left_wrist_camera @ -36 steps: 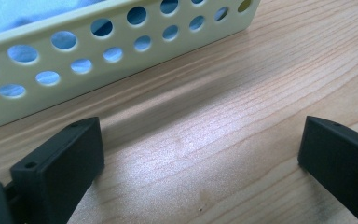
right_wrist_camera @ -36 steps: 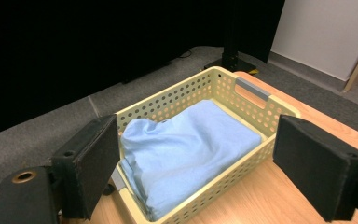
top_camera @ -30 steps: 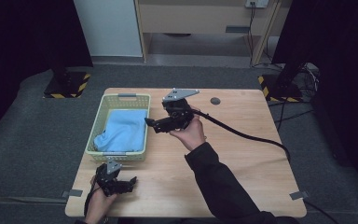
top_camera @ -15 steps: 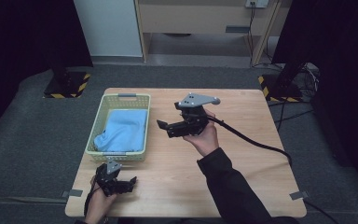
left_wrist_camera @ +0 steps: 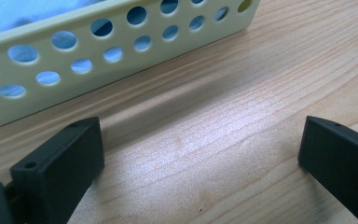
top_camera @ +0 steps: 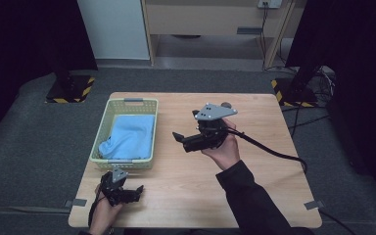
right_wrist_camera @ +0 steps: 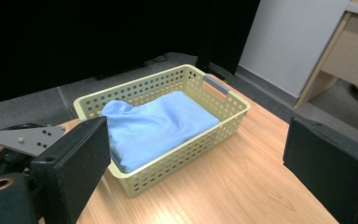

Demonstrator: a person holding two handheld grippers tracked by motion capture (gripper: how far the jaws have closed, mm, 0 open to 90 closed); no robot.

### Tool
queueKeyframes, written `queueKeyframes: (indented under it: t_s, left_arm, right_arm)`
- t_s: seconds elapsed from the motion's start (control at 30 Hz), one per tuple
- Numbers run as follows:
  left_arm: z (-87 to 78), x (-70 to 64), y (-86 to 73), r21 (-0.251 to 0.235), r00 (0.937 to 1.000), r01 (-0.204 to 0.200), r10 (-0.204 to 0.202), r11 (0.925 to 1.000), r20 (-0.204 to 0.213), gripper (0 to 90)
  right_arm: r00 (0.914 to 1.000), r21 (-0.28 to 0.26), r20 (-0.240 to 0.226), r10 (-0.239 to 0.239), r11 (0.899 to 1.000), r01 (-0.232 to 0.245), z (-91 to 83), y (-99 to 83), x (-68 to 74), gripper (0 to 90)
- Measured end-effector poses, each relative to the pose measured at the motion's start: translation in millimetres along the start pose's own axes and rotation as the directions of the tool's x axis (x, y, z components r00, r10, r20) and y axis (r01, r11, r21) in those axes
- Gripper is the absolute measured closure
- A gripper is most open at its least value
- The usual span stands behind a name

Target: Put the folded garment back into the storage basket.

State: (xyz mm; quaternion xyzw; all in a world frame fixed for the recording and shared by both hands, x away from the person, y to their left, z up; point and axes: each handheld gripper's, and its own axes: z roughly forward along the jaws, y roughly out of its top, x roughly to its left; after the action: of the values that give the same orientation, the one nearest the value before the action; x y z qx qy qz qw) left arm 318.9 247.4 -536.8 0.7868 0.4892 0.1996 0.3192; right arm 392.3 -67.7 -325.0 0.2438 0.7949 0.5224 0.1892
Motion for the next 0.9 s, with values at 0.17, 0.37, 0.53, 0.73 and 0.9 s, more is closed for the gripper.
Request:
queueKeyframes:
  t_s: [0.17,0.37,0.53,0.73,0.9]
  left_arm:
    - [0.0,0.0,0.0,0.0,1.0,0.0,0.0,1.0,0.0,0.0]
    - [0.0,0.0,0.0,0.0,1.0,0.0,0.0,1.0,0.0,0.0]
    - [0.0,0.0,0.0,0.0,1.0,0.0,0.0,1.0,0.0,0.0]
    - [0.0,0.0,0.0,0.0,1.0,0.0,0.0,1.0,0.0,0.0]
    - [0.0,0.0,0.0,0.0,1.0,0.0,0.0,1.0,0.0,0.0]
  right_arm:
    - [0.9995,0.002,0.026,-0.015,1.0,0.015,-6.5,-0.5,0.2,5.9]
    - [0.9987,-0.019,0.02,0.047,0.999,-0.047,-10.7,-9.0,-11.8,6.3]
    - [0.9962,-0.016,0.038,0.079,0.997,-0.078,-15.0,-21.6,-23.8,6.2]
    - [0.9938,-0.021,0.043,0.102,0.995,-0.101,-21.5,-30.3,-31.6,5.8]
    - [0.9923,-0.025,0.031,0.12,0.993,-0.12,-27.9,-36.7,-35.0,5.0]
